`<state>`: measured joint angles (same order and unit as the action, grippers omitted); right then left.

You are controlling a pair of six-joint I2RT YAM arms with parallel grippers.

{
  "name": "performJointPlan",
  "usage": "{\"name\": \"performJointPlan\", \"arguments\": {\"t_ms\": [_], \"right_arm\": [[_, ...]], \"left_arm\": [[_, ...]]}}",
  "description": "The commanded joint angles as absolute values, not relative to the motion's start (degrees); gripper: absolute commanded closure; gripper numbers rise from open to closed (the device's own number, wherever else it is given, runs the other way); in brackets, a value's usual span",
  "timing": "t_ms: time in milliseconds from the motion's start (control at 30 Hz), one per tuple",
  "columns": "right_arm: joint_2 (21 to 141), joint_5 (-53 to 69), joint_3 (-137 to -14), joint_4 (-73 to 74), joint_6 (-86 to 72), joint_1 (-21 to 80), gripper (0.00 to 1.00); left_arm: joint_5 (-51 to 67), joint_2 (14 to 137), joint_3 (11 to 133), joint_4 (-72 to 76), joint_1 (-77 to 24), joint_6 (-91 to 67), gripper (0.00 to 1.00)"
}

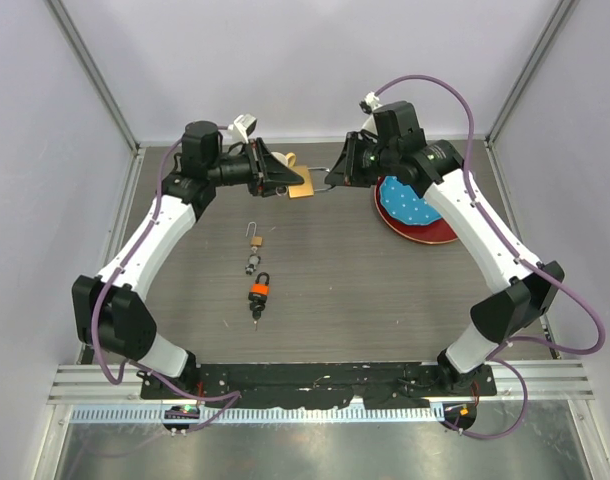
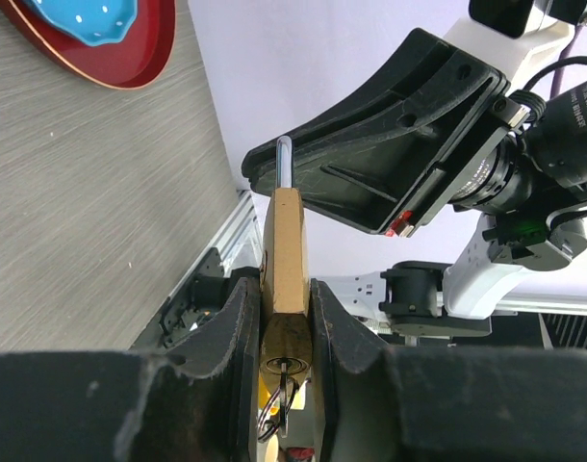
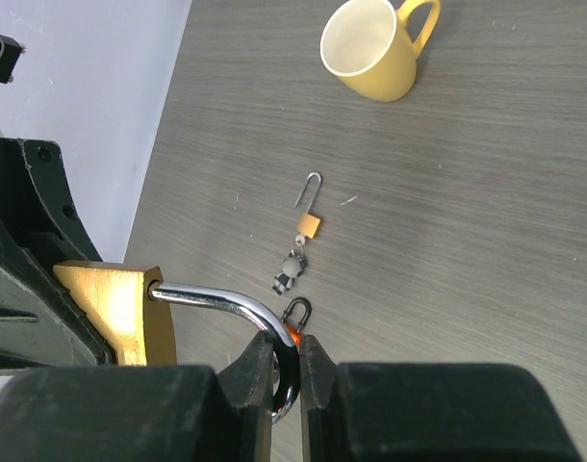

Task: Lock with the key
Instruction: Lock the lock.

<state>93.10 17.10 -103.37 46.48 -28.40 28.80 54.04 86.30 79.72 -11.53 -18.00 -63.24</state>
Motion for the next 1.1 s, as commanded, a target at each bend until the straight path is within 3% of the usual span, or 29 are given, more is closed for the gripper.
{"name": "performJointPlan", "arguments": {"t_ms": [0, 567, 1067], "right_arm": [[91.5, 13.6, -103.1, 43.8, -29.2, 30.1, 0.98], [91.2, 14.2, -107.6, 46.5, -30.1, 32.3, 0.98], [91.1, 9.8, -107.8, 46.0, -28.7, 35.7, 0.98]], "left_arm": [[58.7, 85.1, 83.0, 2.0, -19.6, -69.0, 1.00], [51.1, 86.7, 82.5, -6.0, -22.8, -60.8, 1.00], [51.3, 88.6, 82.1, 3.2, -25.2, -66.5, 1.00]]}}
